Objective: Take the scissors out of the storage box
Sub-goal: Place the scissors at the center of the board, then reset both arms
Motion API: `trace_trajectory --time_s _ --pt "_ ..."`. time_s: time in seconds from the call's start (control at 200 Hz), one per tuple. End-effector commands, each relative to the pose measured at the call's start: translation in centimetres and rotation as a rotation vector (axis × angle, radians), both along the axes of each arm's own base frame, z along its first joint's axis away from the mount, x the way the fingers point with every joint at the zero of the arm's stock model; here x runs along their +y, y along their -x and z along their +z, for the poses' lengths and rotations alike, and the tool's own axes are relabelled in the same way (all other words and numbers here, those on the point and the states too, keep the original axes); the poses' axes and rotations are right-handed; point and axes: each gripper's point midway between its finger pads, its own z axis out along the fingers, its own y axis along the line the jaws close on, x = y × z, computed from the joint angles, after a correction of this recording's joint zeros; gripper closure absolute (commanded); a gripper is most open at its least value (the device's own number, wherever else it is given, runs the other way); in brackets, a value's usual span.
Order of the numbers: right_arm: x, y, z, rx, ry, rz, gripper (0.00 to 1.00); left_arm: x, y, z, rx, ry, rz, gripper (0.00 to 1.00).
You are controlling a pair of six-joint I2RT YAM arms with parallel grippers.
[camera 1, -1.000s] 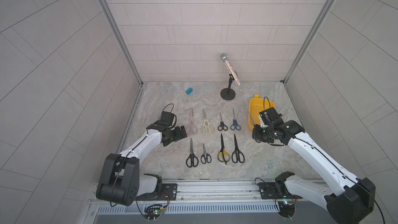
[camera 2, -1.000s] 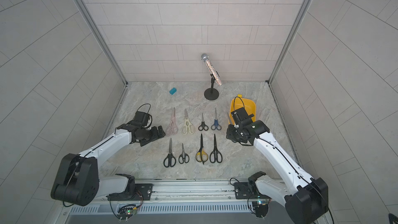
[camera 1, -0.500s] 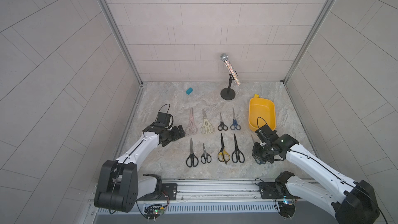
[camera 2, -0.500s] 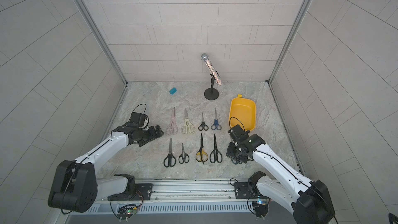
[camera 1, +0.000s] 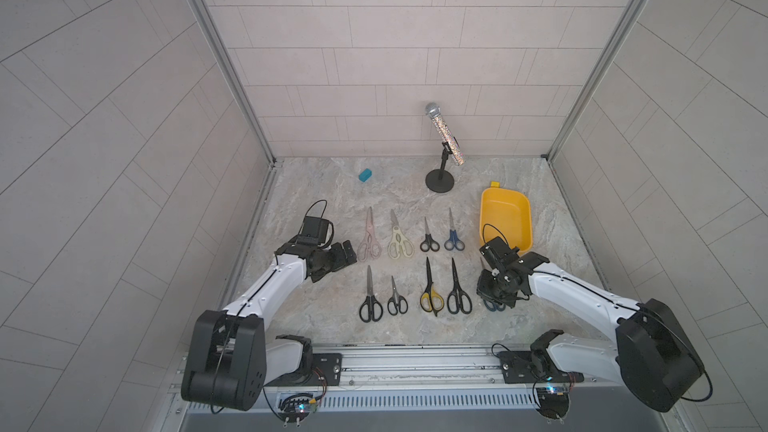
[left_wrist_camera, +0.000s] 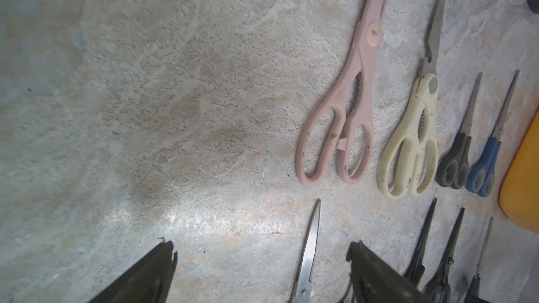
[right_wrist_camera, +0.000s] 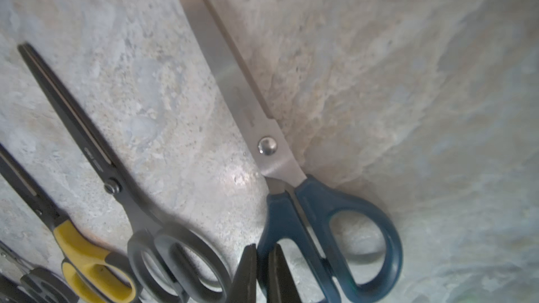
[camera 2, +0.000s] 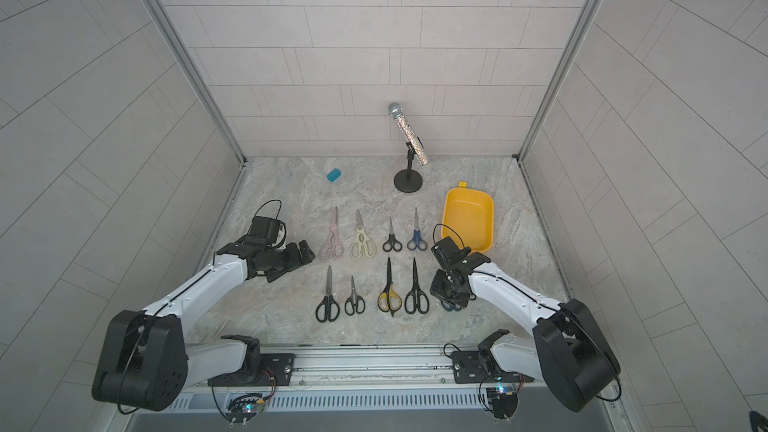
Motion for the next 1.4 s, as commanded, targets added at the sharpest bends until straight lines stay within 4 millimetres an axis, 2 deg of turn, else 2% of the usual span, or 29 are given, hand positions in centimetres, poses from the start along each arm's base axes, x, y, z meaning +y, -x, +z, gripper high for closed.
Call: trace_trajectory --time_s 0.0,0.205,0.25,0.275,0.425,0.645,0.775,0.911,0.976,1.041,1.116,1.221,1.281,1.306,1.396 --pt "-0.9 -1.2 -0.2 -0.029 0.05 0.01 0.99 0.6 -0.1 0.6 -0.018 -0.025 0.007 0.0" --pt "-0.7 -1.4 -0.9 -0.009 0.044 0.02 0.91 0.9 0.0 0.5 -0.018 -0.04 0.015 0.0" --pt "-0.6 -1.5 -1.0 -0.01 0.042 0.023 0.86 1.0 0.0 0.5 -0.018 -0.043 0.017 0.0" --pt "-0.2 -2.4 -0.1 -0.038 0.027 0.023 0.82 1.0 0.0 0.5 -0.019 -0.046 0.016 0.0" --pt "0.2 -3.2 2.1 -0.081 0.009 0.041 0.67 1.5 -0.1 0.6 -0.026 -0.075 0.019 0.0" --pt "-2.0 -4.3 7.5 -0.238 0.134 0.128 0.53 2.1 -0.7 0.8 -0.056 -0.093 0.042 0.0" --pt "-3.4 -7.6 10.2 -0.393 0.263 0.2 0.52 3.1 -1.2 1.7 -0.117 -0.136 0.054 0.0" --pt "-4.2 -13.3 12.6 -0.59 0.326 0.217 0.52 3.9 -3.3 3.0 -0.222 -0.186 0.035 0.0" --pt "-5.3 -15.7 13.7 -0.66 0.352 0.193 0.53 4.4 -4.8 3.8 -0.299 -0.226 0.028 0.0" --pt "-7.6 -17.5 14.5 -0.714 0.406 0.162 0.54 5.6 -6.1 4.8 -0.383 -0.301 0.044 0.0" --pt "-11.3 -18.7 14.4 -0.747 0.48 0.096 0.54 7.6 -7.1 5.3 -0.472 -0.411 0.072 0.0" --pt "-15.7 -18.8 13.4 -0.779 0.566 0.015 0.54 11.2 -8.0 6.0 -0.538 -0.513 0.164 0.0" --pt "-16.7 -18.9 12.3 -0.832 0.602 0.005 0.53 12.1 -8.4 5.4 -0.558 -0.569 0.161 0.0" --pt "-16.9 -18.3 10.7 -0.829 0.62 0.018 0.52 12.4 -8.6 5.2 -0.564 -0.595 0.154 0.0" --pt "-17.5 -17.5 8.9 -0.885 0.665 -0.019 0.52 13.5 -9.1 4.0 -0.58 -0.658 0.166 0.0"
